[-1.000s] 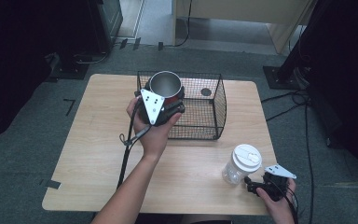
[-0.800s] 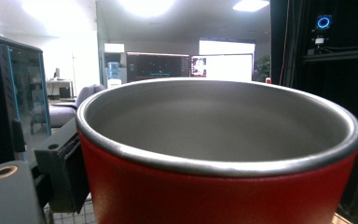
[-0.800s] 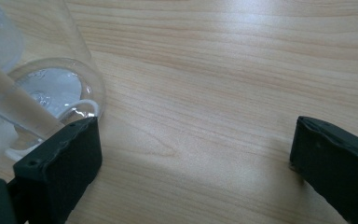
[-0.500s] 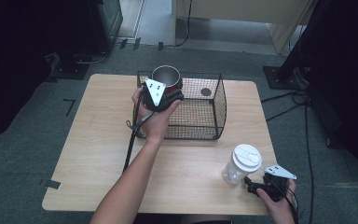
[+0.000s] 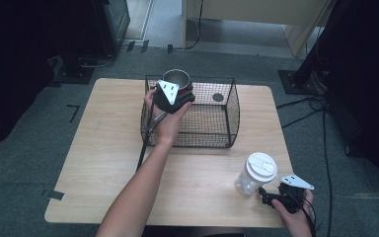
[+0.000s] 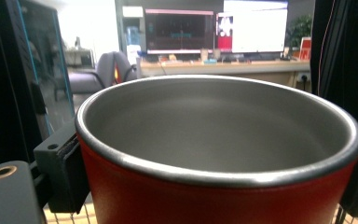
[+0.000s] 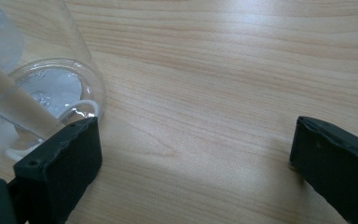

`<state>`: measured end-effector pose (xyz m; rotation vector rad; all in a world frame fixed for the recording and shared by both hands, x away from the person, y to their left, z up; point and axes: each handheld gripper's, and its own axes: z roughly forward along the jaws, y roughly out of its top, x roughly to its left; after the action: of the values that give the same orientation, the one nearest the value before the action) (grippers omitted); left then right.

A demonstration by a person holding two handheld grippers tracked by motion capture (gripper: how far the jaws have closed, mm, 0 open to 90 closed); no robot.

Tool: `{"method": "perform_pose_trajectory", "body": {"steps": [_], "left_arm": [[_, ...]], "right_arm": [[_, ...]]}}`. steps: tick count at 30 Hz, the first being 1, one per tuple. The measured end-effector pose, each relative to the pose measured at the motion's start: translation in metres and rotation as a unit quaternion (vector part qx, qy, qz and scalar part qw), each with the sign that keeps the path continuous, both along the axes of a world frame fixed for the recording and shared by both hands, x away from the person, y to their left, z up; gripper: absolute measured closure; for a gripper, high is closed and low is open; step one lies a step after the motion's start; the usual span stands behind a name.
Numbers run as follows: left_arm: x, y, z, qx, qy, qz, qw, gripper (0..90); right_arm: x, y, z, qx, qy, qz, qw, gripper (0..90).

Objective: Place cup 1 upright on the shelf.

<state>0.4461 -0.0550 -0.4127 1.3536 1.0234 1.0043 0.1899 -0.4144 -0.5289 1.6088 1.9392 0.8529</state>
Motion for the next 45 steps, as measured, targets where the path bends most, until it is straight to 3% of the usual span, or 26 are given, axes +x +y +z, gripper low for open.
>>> {"method": "perform_pose_trajectory", "body": {"steps": [5,6,10,19,21,25,31,34,37,39,41,45], "left_arm": [[0.01,0.0,-0.008,-0.002,0.026,0.0,0.9996,7.6],[0.014,0.001,-0.011,0.008,0.042,-0.001,0.9991,7.6],[0.019,-0.001,-0.016,0.023,0.063,0.016,0.9976,7.5],[0.025,0.0,-0.025,0.007,0.102,0.019,0.9946,7.4],[0.026,0.0,-0.026,0.0,0.112,0.024,0.9934,7.4],[0.029,0.002,-0.03,0.006,0.135,0.028,0.9904,7.3],[0.031,0.002,-0.031,0.005,0.148,0.026,0.9886,7.3],[0.032,0.001,-0.033,0.002,0.161,0.027,0.9866,7.2],[0.032,0.001,-0.035,0.005,0.182,0.027,0.9829,7.0],[0.031,0.0,-0.034,0.002,0.181,0.033,0.9829,6.2],[0.03,-0.002,-0.03,0.002,0.168,0.048,0.9846,3.5],[0.029,-0.002,-0.031,0.006,0.177,0.046,0.983,2.0]], "right_arm": [[0.0,0.0,0.0,0.0,0.0,0.0,1.0,2.0],[0.0,0.0,0.0,0.0,0.0,-0.001,1.0,1.9],[0.0,0.0,0.0,0.0,0.0,0.0,1.0,2.0],[0.0,0.0,0.0,0.001,0.0,-0.001,1.0,2.0],[0.0,0.0,0.0,0.001,0.0,-0.001,1.0,2.0],[0.0,0.0,0.0,0.001,0.0,-0.001,1.0,2.0],[0.0,0.0,0.0,0.001,-0.002,-0.001,1.0,3.1],[0.0,0.0,0.0,0.001,-0.003,-0.001,1.0,3.3],[0.0,0.0,0.0,0.001,-0.003,-0.001,1.0,3.3],[0.0,0.0,0.0,0.001,-0.003,-0.001,1.0,3.4],[0.0,0.0,0.0,0.001,-0.003,-0.002,1.0,3.6],[0.0,0.0,0.0,0.0,-0.004,-0.001,1.0,3.6]]}}
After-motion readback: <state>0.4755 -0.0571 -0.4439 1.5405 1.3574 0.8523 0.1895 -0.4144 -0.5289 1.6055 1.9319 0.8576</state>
